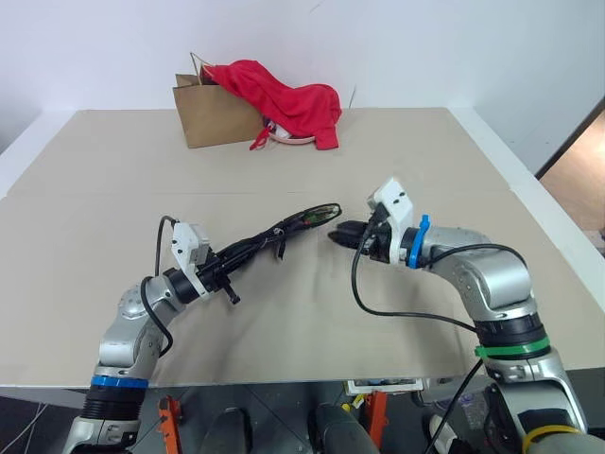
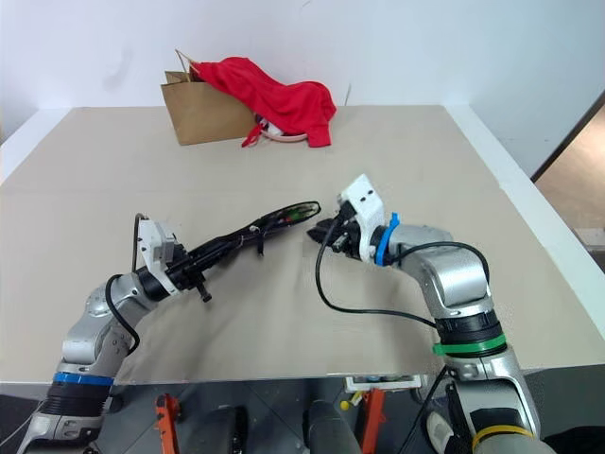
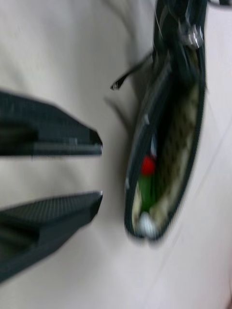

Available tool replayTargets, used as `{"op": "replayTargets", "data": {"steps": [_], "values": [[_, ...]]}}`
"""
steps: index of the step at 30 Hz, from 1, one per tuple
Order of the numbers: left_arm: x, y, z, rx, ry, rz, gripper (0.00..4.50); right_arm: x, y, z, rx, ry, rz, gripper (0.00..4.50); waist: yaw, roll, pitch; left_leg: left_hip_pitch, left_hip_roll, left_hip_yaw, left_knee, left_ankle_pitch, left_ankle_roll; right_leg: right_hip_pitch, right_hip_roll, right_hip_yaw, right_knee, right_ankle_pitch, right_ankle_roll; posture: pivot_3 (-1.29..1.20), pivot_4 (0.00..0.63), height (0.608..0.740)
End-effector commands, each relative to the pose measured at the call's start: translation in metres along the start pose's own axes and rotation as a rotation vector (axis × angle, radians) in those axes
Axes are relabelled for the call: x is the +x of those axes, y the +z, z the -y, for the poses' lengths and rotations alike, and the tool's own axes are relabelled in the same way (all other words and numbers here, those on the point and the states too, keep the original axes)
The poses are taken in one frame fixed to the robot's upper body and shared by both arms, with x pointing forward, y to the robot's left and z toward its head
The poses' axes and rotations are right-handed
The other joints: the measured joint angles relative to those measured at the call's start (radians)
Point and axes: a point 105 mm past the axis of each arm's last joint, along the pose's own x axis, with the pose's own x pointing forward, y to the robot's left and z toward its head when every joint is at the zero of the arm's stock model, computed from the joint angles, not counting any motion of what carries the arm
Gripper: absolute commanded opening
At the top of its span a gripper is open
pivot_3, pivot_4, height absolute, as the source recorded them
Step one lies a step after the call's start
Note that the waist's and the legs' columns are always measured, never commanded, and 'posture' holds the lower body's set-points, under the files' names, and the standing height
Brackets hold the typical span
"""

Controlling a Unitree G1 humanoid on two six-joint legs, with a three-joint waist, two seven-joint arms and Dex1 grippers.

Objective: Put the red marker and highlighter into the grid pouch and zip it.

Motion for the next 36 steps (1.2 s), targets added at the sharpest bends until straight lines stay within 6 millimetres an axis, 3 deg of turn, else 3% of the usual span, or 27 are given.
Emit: {"op": "replayTargets", "data": {"steps": [1, 3, 11, 19, 22, 23, 24, 29, 36], "values": [[0.002, 0.013, -0.002, 0.038, 0.001, 0.038, 0.0, 0.008, 0.009, -0.023, -0.019, 0.07, 0.036, 2.88, 0.0, 0.0, 0.0, 0.0, 0.0, 0.0, 0.0, 0.0, 0.0, 0.0, 0.0, 0.0, 0.0, 0.0, 0.0, 0.0, 0.15, 0.74], [0.002, 0.013, -0.002, 0.038, 0.001, 0.038, 0.0, 0.012, 0.005, -0.031, -0.009, 0.101, 0.026, 3.74, 0.0, 0.0, 0.0, 0.0, 0.0, 0.0, 0.0, 0.0, 0.0, 0.0, 0.0, 0.0, 0.0, 0.0, 0.0, 0.0, 0.15, 0.74], [0.004, 0.014, -0.001, 0.037, -0.002, 0.042, 0.0, 0.045, 0.022, -0.037, 0.036, 0.111, 0.068, 3.74, 0.0, 0.0, 0.0, 0.0, 0.0, 0.0, 0.0, 0.0, 0.0, 0.0, 0.0, 0.0, 0.0, 0.001, 0.0, 0.0, 0.15, 0.74], [0.004, 0.013, -0.001, 0.037, 0.003, 0.046, 0.0, 0.058, 0.032, -0.052, 0.027, 0.176, 0.09, 3.74, 0.0, 0.0, 0.0, 0.0, 0.0, 0.0, 0.0, 0.0, 0.0, 0.0, 0.0, 0.0, 0.0, 0.0, 0.0, 0.0, 0.15, 0.74], [0.003, 0.012, -0.001, 0.036, 0.007, 0.046, 0.0, 0.059, 0.034, -0.055, 0.026, 0.187, 0.098, 2.88, 0.0, 0.0, 0.0, 0.0, 0.0, 0.0, 0.0, 0.0, 0.0, 0.0, 0.0, -0.001, 0.0, 0.0, 0.0, 0.0, 0.15, 0.74], [0.003, 0.012, -0.001, 0.036, 0.007, 0.046, 0.0, 0.059, 0.035, -0.055, 0.026, 0.19, 0.101, 2.47, 0.0, 0.0, 0.0, 0.0, 0.0, 0.0, 0.0, 0.0, 0.0, 0.0, 0.0, -0.001, 0.0, 0.0, 0.0, 0.0, 0.15, 0.74], [0.003, 0.012, -0.001, 0.036, 0.007, 0.046, 0.0, 0.06, 0.036, -0.056, 0.026, 0.192, 0.103, 1.76, 0.0, 0.0, 0.0, 0.0, 0.0, 0.0, 0.0, 0.0, 0.0, 0.0, 0.0, -0.001, 0.0, 0.0, 0.0, 0.0, 0.15, 0.74], [0.003, 0.012, -0.001, 0.037, 0.007, 0.047, 0.0, 0.06, 0.035, -0.053, 0.032, 0.183, 0.102, 0.21, 0.0, 0.0, 0.0, 0.0, 0.0, 0.0, 0.0, 0.0, 0.0, 0.0, 0.0, -0.001, 0.0, 0.0, 0.0, 0.0, 0.15, 0.74], [0.003, 0.012, -0.002, 0.042, 0.007, 0.044, 0.0, 0.048, 0.029, -0.042, 0.03, 0.153, 0.094, 0.21, 0.0, 0.0, 0.0, 0.0, 0.0, 0.0, 0.0, 0.0, 0.0, 0.0, 0.0, -0.001, 0.0, 0.0, 0.0, 0.0, 0.15, 0.74]]}}
